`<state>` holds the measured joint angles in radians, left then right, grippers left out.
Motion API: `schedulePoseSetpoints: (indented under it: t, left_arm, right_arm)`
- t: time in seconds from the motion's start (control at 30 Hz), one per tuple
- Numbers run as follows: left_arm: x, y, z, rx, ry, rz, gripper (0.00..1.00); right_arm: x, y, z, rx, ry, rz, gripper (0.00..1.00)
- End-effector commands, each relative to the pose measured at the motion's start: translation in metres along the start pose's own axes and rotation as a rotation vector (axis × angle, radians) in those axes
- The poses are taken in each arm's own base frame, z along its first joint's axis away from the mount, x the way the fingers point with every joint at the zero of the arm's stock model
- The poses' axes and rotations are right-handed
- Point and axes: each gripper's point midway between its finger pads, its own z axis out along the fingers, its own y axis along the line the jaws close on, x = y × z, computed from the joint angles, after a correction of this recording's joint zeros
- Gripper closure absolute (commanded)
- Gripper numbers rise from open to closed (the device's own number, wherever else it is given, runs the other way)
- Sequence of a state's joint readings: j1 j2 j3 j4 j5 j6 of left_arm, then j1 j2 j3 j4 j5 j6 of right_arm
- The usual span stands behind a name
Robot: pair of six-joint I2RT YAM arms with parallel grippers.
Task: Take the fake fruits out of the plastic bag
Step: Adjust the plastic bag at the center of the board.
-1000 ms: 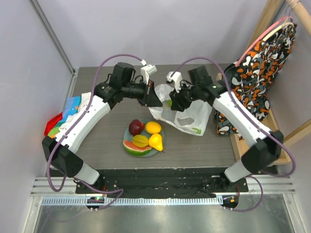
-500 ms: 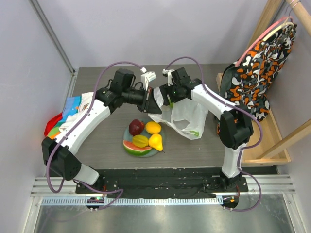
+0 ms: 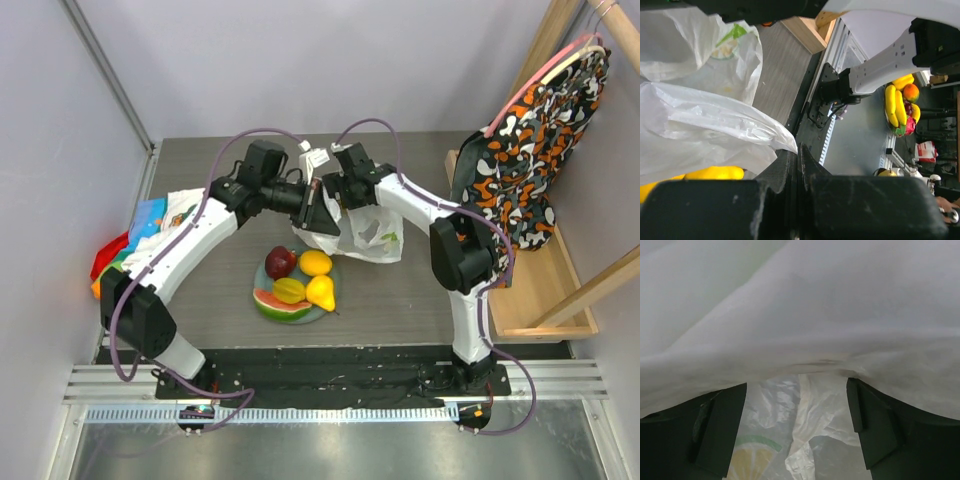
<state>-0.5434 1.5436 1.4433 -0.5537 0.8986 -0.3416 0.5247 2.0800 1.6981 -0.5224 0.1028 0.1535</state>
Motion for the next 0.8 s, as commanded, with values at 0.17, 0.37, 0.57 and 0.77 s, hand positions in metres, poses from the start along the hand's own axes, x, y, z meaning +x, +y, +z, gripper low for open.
schedulePoseSetpoints:
  t: [0.17,0.37,0.57,0.77]
  left_arm:
    - [-0.067,-0.048,0.002,0.155,-0.058,0.135,1.00]
    - [-0.027,-0.060,-0.009,0.184,0.006,0.082,1.00]
    - [0.011,-0.054,-0.020,0.125,0.077,0.161,1.00]
    - [0.036,-0.065,-0.020,0.098,0.159,0.265,1.00]
  right_arm:
    - [0.021,-0.110,-0.070,0.262,-0.019,0.205,0.11]
    - [0.098,-0.106,-0.145,0.163,0.071,0.216,0.13]
    - [0.148,-0.122,-0.207,0.228,0.122,0.146,0.11]
    - [0.127,-0.145,-0.265,0.288,0.034,0.098,0.09]
